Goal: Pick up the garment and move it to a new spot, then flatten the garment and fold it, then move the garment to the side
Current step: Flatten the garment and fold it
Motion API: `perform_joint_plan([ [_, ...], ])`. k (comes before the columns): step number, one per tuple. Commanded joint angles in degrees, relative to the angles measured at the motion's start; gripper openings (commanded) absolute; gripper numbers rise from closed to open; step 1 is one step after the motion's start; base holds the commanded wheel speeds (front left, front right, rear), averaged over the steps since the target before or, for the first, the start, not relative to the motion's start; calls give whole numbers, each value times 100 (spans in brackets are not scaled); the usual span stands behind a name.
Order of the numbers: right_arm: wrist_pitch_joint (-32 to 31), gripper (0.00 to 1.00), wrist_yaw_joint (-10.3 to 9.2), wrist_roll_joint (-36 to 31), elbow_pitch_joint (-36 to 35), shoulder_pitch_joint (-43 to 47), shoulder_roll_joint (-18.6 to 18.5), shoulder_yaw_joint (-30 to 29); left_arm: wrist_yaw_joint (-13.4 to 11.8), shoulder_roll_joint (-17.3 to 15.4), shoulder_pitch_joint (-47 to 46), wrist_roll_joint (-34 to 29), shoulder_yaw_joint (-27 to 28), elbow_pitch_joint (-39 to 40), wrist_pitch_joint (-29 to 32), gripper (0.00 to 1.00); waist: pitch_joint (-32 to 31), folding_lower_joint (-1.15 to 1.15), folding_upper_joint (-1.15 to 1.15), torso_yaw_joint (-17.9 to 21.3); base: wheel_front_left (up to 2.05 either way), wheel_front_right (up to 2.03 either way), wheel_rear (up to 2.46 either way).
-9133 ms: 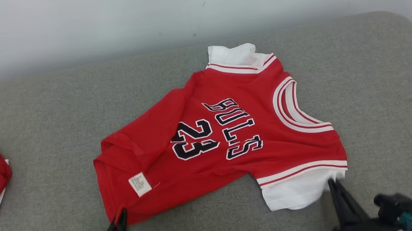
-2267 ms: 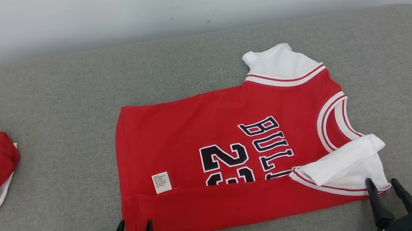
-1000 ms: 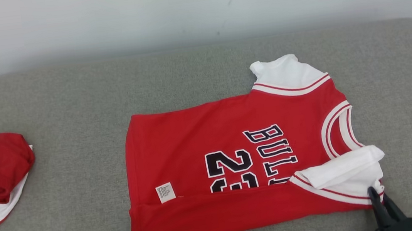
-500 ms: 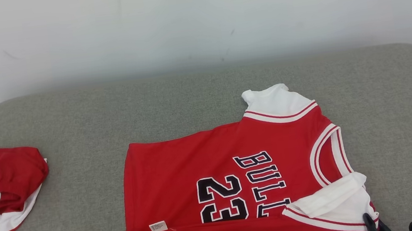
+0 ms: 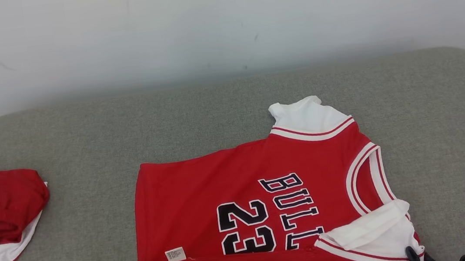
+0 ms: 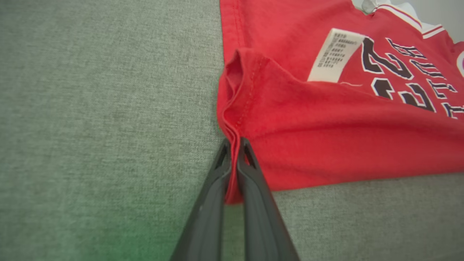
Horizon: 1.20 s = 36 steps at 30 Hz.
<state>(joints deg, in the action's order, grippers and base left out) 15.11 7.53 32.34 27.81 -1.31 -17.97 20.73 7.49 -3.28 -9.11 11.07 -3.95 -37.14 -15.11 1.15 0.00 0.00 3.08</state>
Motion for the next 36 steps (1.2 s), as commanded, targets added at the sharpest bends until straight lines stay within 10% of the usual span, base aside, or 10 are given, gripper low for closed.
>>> perform_joint_plan([
  [1,3,100,-8,59,5,12,-25,-26,-7,-7,72,56,-30,21,-5,29,13,0,0,-2,0,0,0],
  [3,2,100,-8,2,-16,-59,-7,-69,-6,13,80,170,-143,86,-5,100,33,0,0,-5,0,0,0],
  [14,2,100,-7,-849,-754,-46,91,-515,-285,31,265,-444,51,953,-6,100,189,0,0,-99,0,0,0],
  [16,2,78,-7,-922,-857,1,121,-446,-336,33,289,-488,68,1119,-6,100,203,0,0,-121,0,0,0],
  [22,2,70,-7,-987,-947,114,125,-58,-455,36,403,-330,39,1328,-6,100,207,0,0,-149,0,0,0],
  [26,2,100,-7,-916,-913,130,137,133,-493,36,464,-261,-42,1372,-6,100,228,0,0,-162,0,0,0],
  [36,2,100,-7,-832,-614,81,112,495,-418,39,409,-113,-136,1292,-6,100,294,0,0,-229,0,0,0],
])
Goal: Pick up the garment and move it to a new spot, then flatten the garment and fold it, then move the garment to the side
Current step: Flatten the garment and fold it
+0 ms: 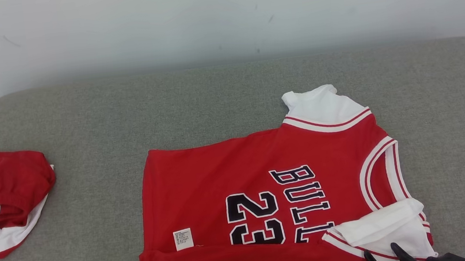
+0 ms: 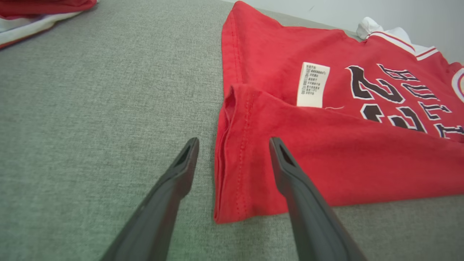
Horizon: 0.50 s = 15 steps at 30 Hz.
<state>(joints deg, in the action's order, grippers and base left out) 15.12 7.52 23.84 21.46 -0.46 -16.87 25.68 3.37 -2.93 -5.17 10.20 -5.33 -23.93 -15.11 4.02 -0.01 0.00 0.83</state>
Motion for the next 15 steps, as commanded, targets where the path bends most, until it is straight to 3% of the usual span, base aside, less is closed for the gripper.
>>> perform_joint_plan([
  [1,1,100,-6,-10,66,-29,20,-8,-3,2,11,-16,2,-38,-6,100,15,1,0,-9,0,0,0],
  [2,1,100,-6,-43,103,-64,39,-9,-13,-3,6,19,15,-39,-6,100,24,1,0,-13,0,0,0],
  [3,1,93,-6,-67,131,-104,63,1,-14,0,5,20,4,-51,-6,100,33,1,0,-17,0,0,0],
  [4,1,61,-6,-66,166,-150,71,10,-10,2,1,31,-6,-60,-6,100,45,1,0,-20,0,0,0],
  [5,1,46,-6,-49,207,-180,78,37,-7,1,-9,63,-3,-64,-6,100,59,1,0,-21,0,0,0],
  [6,0,3,-6,-6,294,-192,88,88,4,-2,-11,147,15,-77,-6,100,71,1,0,-21,0,0,0],
  [15,1,0,-6,11,354,-453,141,14,84,-1,-84,262,-111,-51,-6,100,162,1,0,-41,0,0,0],
])
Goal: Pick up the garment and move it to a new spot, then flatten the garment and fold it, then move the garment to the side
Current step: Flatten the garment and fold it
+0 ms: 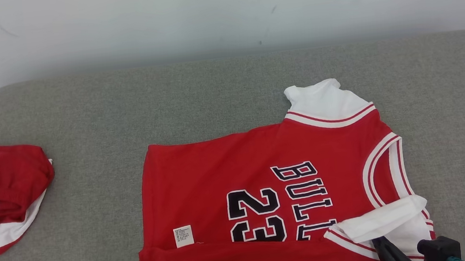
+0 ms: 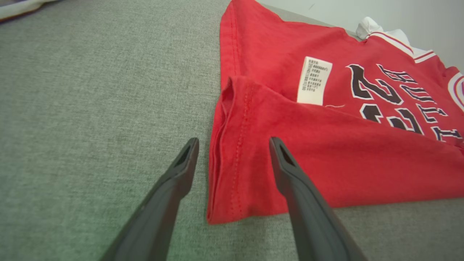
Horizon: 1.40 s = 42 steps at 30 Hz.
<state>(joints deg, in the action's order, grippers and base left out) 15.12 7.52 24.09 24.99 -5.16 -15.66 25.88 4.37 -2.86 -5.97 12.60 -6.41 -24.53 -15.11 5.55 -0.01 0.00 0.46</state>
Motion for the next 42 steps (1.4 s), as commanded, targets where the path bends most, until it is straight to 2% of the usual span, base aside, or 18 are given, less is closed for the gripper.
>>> perform_joint_plan([
  [1,1,0,-6,-21,27,14,20,-17,-24,-6,-6,24,-8,6,-6,100,16,1,0,-6,0,0,0],
  [14,1,0,-6,40,203,-406,68,-201,-53,-7,-106,17,-90,208,-6,100,150,1,0,-80,0,0,0],
  [21,1,0,-6,189,581,-817,-8,-150,-62,-6,-206,36,-203,273,-6,100,224,1,0,-183,0,0,0],
  [30,-3,0,-6,319,1388,-1398,51,228,-100,-7,-197,16,-297,407,-6,100,239,1,0,-309,0,0,0],
  [36,1,0,-6,369,1329,-1646,36,137,-125,-5,-281,-114,-270,471,-6,100,164,1,0,-260,0,0,0],
  [37,1,11,-6,340,1272,-1650,21,75,-131,-5,-305,-118,-251,458,-6,100,147,1,0,-236,0,0,0],
  [38,1,47,-6,315,1198,-1639,12,-3,-131,-8,-334,-115,-229,438,-6,100,129,1,0,-208,0,0,0],
  [39,1,100,-6,308,1142,-1619,10,-87,-119,-6,-378,-127,-209,422,-6,100,117,1,0,-184,0,0,0],
  [42,1,100,-6,189,950,-1641,-58,-288,-90,-9,-507,-117,-82,285,-6,100,104,1,0,-96,0,0,0],
])
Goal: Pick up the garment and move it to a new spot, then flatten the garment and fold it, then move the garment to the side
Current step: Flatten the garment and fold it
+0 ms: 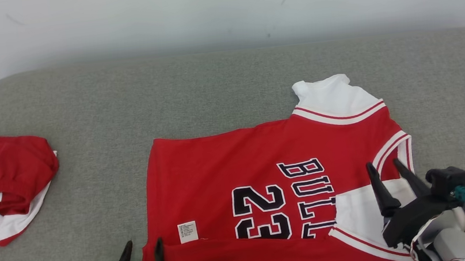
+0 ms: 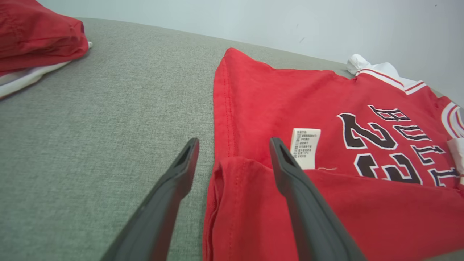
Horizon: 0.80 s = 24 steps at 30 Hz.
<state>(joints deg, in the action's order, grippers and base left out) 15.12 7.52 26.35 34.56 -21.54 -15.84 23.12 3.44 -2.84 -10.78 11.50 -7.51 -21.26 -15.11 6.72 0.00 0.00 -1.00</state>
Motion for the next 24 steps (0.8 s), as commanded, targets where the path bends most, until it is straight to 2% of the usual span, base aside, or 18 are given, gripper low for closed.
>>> perform_joint_plan([
  [1,1,100,-7,-80,-49,-34,-68,-59,18,-8,-100,-22,73,-111,-6,100,7,0,0,83,0,0,0],
  [9,1,100,-6,-318,-254,-578,-219,-407,137,-43,-1045,-363,357,-609,-6,100,425,0,0,313,0,0,0],
  [17,1,100,-6,-443,-290,-1043,-98,-608,201,-118,-1978,-543,438,-1123,-6,100,863,0,0,471,0,0,0],
  [24,1,100,-6,-407,-347,-1098,85,-501,233,-177,-2792,-437,616,-1799,-6,100,1146,0,0,645,0,0,0],
])
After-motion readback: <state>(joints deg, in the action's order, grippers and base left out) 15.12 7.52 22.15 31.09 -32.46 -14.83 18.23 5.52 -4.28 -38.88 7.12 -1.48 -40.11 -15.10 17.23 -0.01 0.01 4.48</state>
